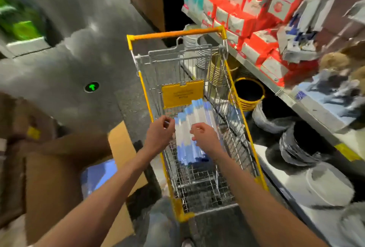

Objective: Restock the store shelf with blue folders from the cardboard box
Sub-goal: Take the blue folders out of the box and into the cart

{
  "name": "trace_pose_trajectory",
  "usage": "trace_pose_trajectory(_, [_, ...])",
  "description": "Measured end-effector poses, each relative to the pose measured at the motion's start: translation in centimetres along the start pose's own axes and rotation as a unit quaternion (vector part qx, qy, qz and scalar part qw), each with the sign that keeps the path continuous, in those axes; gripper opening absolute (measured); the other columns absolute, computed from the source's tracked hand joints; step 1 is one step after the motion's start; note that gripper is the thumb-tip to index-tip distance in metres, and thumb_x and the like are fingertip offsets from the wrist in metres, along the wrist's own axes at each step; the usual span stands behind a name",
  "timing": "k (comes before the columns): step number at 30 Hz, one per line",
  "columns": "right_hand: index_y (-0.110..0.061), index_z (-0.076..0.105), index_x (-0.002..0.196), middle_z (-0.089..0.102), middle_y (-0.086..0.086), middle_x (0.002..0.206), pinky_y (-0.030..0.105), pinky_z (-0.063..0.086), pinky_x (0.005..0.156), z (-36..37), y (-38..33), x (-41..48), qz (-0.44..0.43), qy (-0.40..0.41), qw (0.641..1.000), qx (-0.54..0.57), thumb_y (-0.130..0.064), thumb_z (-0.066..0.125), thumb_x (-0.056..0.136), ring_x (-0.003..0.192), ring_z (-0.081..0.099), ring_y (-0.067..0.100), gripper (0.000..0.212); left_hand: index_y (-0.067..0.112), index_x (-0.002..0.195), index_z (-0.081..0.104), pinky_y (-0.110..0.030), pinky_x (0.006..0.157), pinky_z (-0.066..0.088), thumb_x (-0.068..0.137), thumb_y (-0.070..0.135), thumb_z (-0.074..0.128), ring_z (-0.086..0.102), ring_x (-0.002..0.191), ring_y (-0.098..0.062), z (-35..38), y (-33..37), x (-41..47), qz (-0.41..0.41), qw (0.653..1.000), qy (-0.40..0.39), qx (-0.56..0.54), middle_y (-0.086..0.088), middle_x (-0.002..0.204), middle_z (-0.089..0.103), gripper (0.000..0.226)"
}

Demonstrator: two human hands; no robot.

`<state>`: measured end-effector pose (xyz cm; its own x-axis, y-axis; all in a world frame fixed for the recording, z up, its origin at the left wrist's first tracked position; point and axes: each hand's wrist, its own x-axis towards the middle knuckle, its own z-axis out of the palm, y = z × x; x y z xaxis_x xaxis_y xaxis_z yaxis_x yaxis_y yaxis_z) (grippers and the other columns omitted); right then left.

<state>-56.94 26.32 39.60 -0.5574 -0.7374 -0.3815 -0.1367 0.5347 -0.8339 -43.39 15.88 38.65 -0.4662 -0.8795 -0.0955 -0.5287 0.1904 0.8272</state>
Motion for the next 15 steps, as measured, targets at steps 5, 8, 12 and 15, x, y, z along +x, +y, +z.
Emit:
trace_pose_trajectory(5, [-0.024,0.063,0.081,0.072,0.01,0.091,0.043,0.052,0.074,5.1,-1.5,-5.9,-0.049,-0.117,0.992,-0.027,-0.027,0.056,0.098,0.078,0.067,0.032,0.018,0.023,0.09,0.058,-0.044,0.067,0.059,0.103,0.033,0.052,0.069,0.059,-0.017,-5.2,-3.6,-8.6,-0.066,0.996,0.064,-0.008,0.002,0.08,0.072,0.018])
trace_pose_trajectory(8, [-0.012,0.065,0.099,0.073,0.007,0.092,0.036,0.051,0.068,8.5,-1.9,-8.2,-0.07,-0.171,0.982,-0.043,-0.027,0.054,0.1,0.072,0.064,0.021,0.019,0.022,0.092,0.059,-0.039,0.067,0.058,0.103,0.031,0.054,0.069,0.059,-0.017,-8.0,-5.7,-12.6,-0.092,0.99,0.103,-0.002,0.002,0.08,0.072,0.015])
trace_pose_trajectory(12, [-0.022,0.064,0.101,0.073,-0.002,0.095,0.036,0.054,0.072,14.4,-2.5,-11.2,-0.081,-0.243,0.963,-0.088,-0.034,0.053,0.098,0.081,0.068,0.017,0.017,0.019,0.098,0.06,-0.033,0.063,0.058,0.103,0.032,0.054,0.07,0.065,-0.014,-12.5,-9.6,-18.2,-0.152,0.976,0.156,-0.003,0.002,0.084,0.071,0.016])
trace_pose_trajectory(15, [-0.024,0.061,0.099,0.072,0.001,0.098,0.038,0.054,0.075,18.5,-3.1,-12.9,-0.079,-0.286,0.948,-0.114,-0.035,0.052,0.098,0.082,0.068,0.021,0.015,0.021,0.098,0.06,-0.025,0.057,0.055,0.104,0.034,0.053,0.07,0.065,-0.011,-15.1,-12.6,-21.4,-0.195,0.964,0.183,0.005,0.003,0.087,0.071,0.016])
